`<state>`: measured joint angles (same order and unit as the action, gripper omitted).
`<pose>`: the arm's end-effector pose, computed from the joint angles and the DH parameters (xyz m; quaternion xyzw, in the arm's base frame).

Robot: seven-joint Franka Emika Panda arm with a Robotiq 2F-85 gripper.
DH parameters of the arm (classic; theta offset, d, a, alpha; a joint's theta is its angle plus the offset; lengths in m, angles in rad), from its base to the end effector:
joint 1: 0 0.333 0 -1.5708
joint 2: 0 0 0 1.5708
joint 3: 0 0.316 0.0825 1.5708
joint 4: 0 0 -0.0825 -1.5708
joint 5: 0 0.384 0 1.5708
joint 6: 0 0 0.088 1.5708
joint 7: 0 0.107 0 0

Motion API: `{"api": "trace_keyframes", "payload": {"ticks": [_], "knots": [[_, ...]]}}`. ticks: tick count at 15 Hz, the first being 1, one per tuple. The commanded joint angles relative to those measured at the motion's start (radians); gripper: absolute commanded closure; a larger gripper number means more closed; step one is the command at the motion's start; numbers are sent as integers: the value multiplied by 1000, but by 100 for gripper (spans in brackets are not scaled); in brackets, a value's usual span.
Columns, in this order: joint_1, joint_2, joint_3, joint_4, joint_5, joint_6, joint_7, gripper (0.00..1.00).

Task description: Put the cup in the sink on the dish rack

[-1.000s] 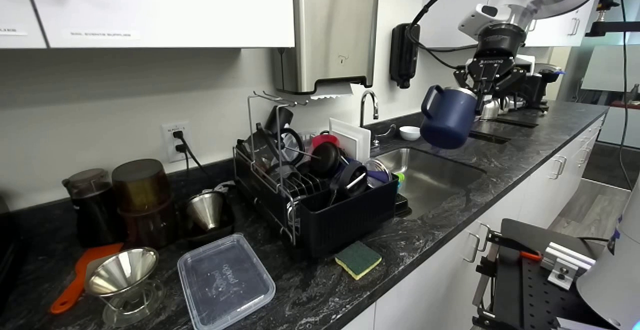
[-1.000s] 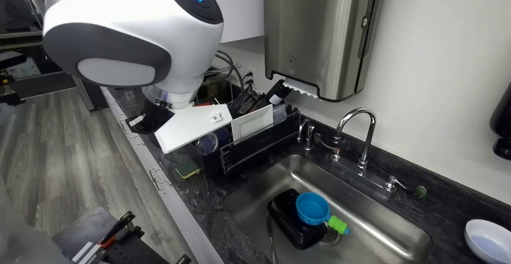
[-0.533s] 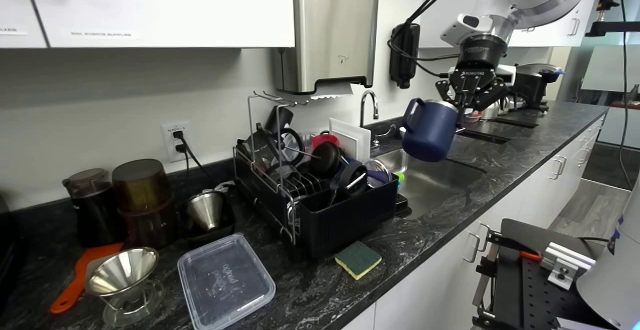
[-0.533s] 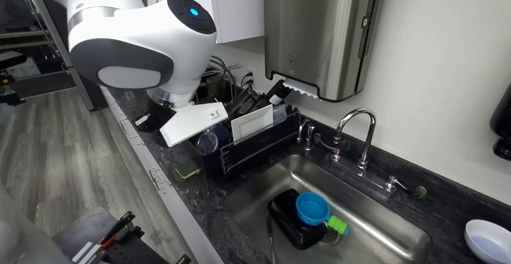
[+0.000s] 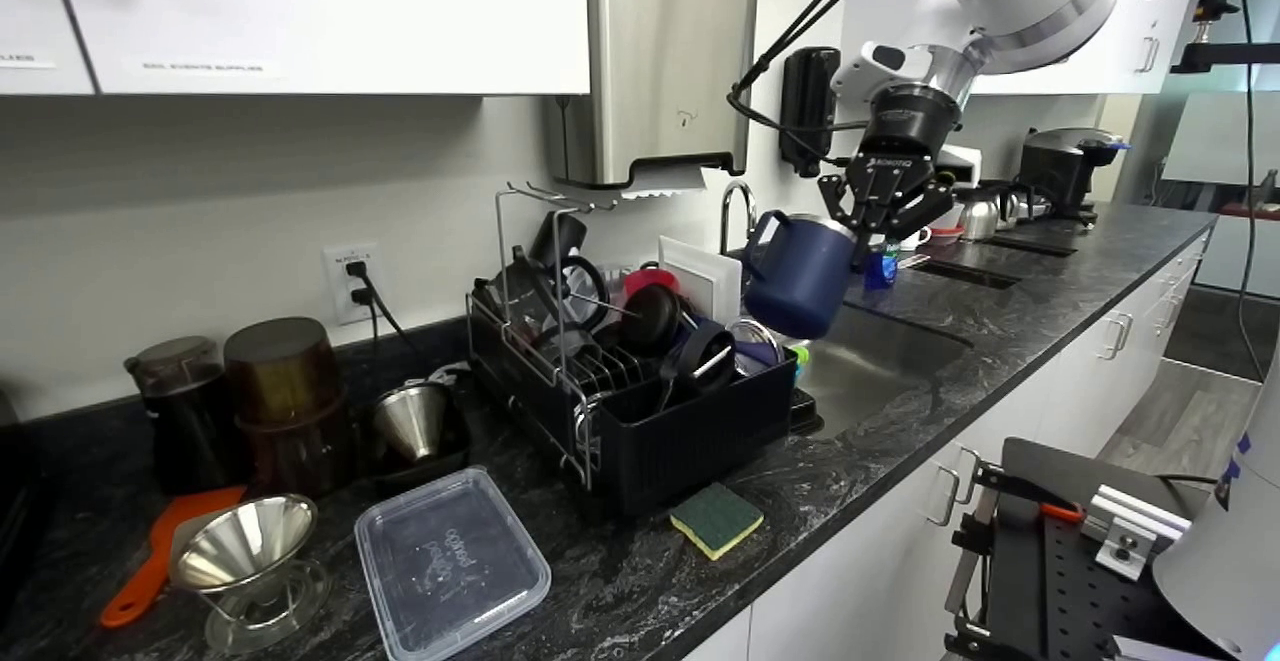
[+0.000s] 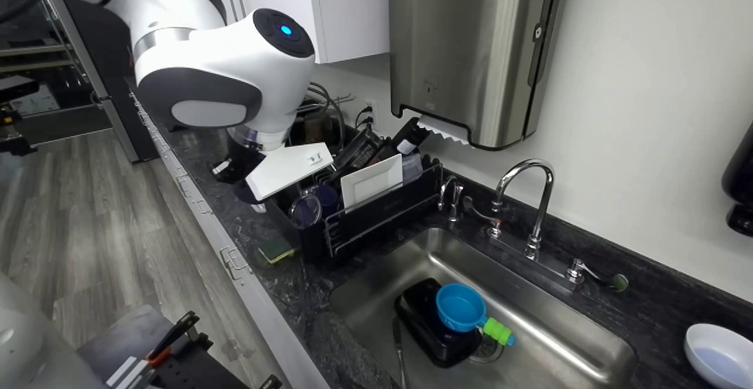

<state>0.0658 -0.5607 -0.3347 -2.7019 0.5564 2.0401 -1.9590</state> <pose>0.3480 -0.0585 0.3936 -0.7056 -0.6281 -0.2499 0.2125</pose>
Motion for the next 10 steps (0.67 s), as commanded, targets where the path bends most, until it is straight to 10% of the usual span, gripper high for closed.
{"api": "trace_keyframes", "payload": {"ticks": [1, 10], "knots": [[14, 67, 27, 40, 63, 32, -48, 98], [7, 179, 109, 143, 111, 77, -35, 98]]}}
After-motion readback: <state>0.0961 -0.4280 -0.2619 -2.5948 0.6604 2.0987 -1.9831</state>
